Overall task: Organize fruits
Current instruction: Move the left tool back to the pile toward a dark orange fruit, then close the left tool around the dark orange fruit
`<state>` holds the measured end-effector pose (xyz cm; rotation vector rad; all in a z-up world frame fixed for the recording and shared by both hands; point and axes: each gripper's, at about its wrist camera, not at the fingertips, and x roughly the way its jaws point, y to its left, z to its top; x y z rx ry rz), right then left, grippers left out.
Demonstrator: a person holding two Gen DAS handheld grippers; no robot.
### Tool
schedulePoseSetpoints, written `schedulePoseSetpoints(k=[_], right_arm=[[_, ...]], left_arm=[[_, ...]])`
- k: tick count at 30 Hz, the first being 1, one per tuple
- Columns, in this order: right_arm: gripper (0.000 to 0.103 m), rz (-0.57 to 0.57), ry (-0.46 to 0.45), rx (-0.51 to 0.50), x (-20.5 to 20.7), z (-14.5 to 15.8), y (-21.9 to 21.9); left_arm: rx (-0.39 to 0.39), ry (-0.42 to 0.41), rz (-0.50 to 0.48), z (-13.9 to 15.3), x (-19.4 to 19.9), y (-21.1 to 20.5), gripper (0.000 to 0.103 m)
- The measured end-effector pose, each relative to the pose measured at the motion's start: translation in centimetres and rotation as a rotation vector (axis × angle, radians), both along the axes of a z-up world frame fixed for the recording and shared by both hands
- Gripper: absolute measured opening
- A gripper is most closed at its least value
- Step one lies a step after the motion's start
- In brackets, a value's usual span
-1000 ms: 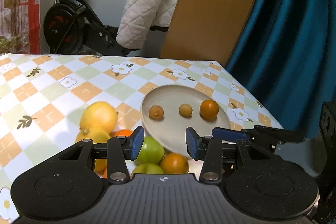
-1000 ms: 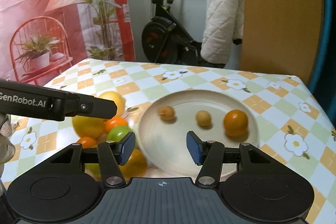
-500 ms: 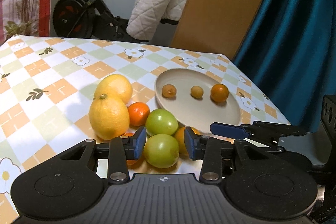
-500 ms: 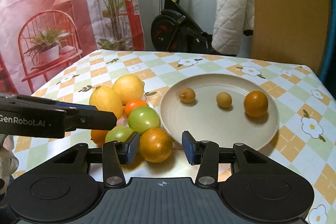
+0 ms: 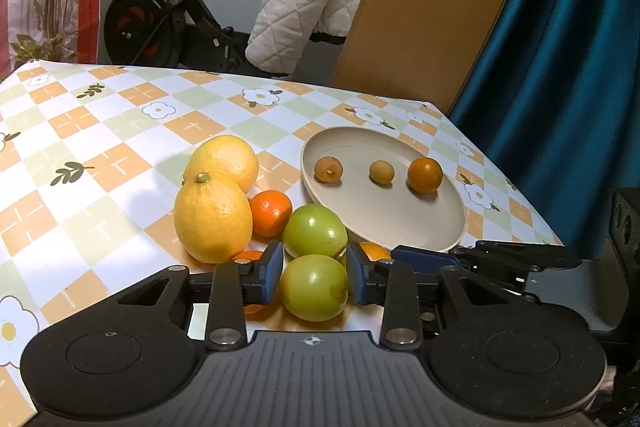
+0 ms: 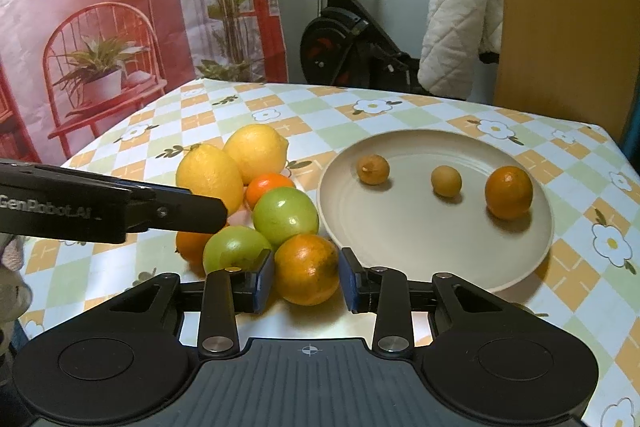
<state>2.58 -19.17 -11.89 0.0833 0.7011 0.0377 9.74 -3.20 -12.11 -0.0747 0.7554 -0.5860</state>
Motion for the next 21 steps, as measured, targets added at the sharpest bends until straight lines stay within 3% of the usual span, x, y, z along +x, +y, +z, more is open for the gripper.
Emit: schedulePoseSetpoints(k=[7, 10, 21], right_arm=[[0.029, -0.001, 0.05, 0.03, -1.7, -0.1, -0.7], [0.036, -0.011, 0.056, 0.009, -2.0, -0.1, -0.7], [0.039, 0.022, 0.084, 0.013, -1.6, -0.9, -0.2]], left_arm=[[-0.011, 0.008, -0.013, -0.1, -0.1, 0.0, 0.037], [-0.018, 0.014, -0.027, -0.1, -0.1, -0.2, 0.037], [-0.035, 0.078, -0.162, -0.9, -0.4, -3.1, 0.037]])
